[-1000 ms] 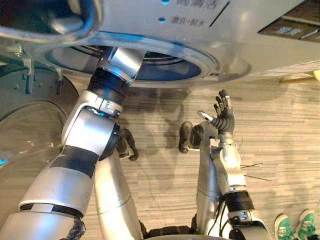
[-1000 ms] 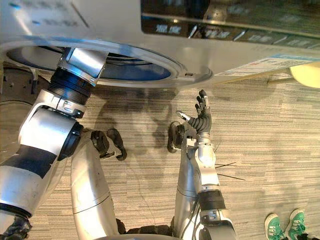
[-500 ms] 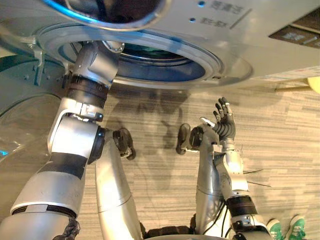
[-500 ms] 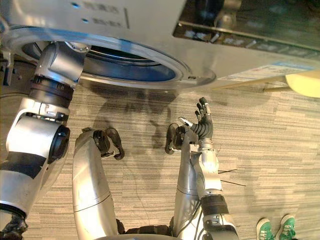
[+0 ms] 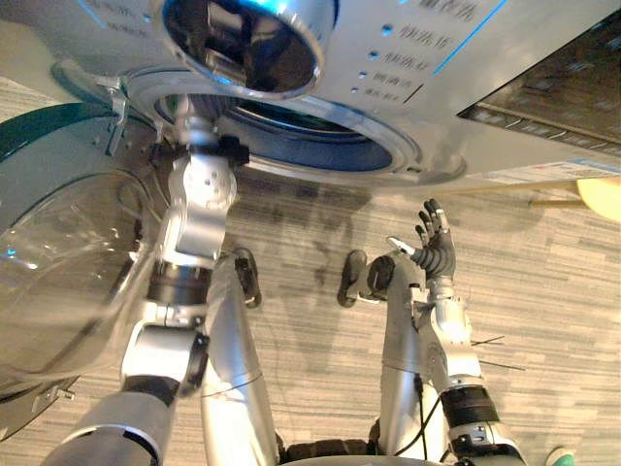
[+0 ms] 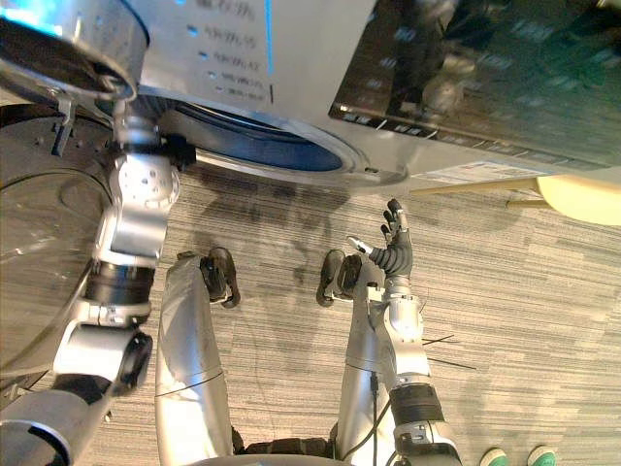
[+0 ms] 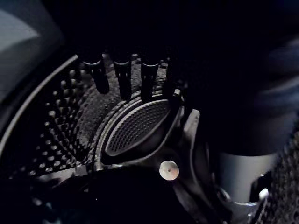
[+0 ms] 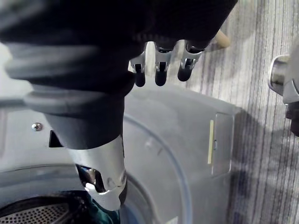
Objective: Pick up the laundry basket with both hands and put the clothes into the washing machine.
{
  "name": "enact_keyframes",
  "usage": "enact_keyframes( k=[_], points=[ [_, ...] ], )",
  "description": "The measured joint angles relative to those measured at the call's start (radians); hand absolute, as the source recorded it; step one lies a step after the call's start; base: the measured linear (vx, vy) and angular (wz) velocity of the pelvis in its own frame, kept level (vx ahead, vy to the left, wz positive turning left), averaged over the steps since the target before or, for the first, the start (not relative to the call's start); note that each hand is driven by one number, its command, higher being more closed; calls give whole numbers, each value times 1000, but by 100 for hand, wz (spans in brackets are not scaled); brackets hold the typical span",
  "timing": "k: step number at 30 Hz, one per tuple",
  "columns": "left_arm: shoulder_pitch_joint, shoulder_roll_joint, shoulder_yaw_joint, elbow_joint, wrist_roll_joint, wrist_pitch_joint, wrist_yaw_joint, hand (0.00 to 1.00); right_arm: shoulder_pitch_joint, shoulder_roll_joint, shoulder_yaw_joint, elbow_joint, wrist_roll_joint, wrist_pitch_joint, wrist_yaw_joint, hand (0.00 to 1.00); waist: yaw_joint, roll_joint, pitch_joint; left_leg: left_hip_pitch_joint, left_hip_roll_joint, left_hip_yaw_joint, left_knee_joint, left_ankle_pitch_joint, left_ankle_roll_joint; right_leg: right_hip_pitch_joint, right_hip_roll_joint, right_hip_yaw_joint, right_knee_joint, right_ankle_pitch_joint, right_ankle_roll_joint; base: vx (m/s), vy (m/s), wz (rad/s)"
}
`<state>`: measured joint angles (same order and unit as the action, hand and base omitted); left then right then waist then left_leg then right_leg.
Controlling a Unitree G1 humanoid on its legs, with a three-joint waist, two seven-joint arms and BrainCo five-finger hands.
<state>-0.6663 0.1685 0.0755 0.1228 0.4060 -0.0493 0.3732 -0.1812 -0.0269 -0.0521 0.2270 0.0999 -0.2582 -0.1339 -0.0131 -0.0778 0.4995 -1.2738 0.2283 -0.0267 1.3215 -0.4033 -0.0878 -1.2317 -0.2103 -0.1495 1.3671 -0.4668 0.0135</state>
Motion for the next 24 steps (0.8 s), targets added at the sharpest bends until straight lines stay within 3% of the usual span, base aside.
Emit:
enact_keyframes(
  k=[3,7,11,13,15,20,24],
  points=[
    [168,-107,10,0,-138,-30,3,0,28,0,-16,-1,-15,9,-12,0,7,0,-43,37,1,1,-34,3,-4,39,2,-11,-30,0,-1,22,-45,4],
    [367,-190,-6,42,-247,-57,-6,0,85,1,-30,13,-31,33,-31,0,32,3,-82,134,9,11,-86,2,-5,131,12,-13,-83,-1,-2,32,-39,-3],
    [479,-193,-8,187,-355,-73,-51,0,124,11,-29,87,-30,50,-37,0,40,4,-98,302,15,47,-189,7,-11,284,23,-16,-186,12,-5,54,-42,-8],
    [540,-186,-32,280,-420,-74,-88,0,156,12,-29,156,-23,63,-37,0,41,4,-104,452,12,76,-300,31,-9,422,30,-20,-292,39,-2,105,-19,-7],
    [632,-183,-76,354,-452,-77,-147,0,238,19,-29,202,10,72,-38,0,51,15,-164,626,7,119,-484,86,-7,586,46,-32,-479,101,10,150,21,-8],
    [676,-177,-94,503,-437,-89,-215,0,308,29,-29,308,16,81,-35,0,53,33,-263,882,-7,209,-789,187,1,812,76,-30,-786,221,30,197,68,-20],
    [687,-135,-96,656,-389,-91,-242,0,314,19,-58,477,16,90,-17,0,25,62,-354,1069,-46,283,-1094,308,0,953,101,-1,-1066,346,46,160,50,-29]
  ],
)
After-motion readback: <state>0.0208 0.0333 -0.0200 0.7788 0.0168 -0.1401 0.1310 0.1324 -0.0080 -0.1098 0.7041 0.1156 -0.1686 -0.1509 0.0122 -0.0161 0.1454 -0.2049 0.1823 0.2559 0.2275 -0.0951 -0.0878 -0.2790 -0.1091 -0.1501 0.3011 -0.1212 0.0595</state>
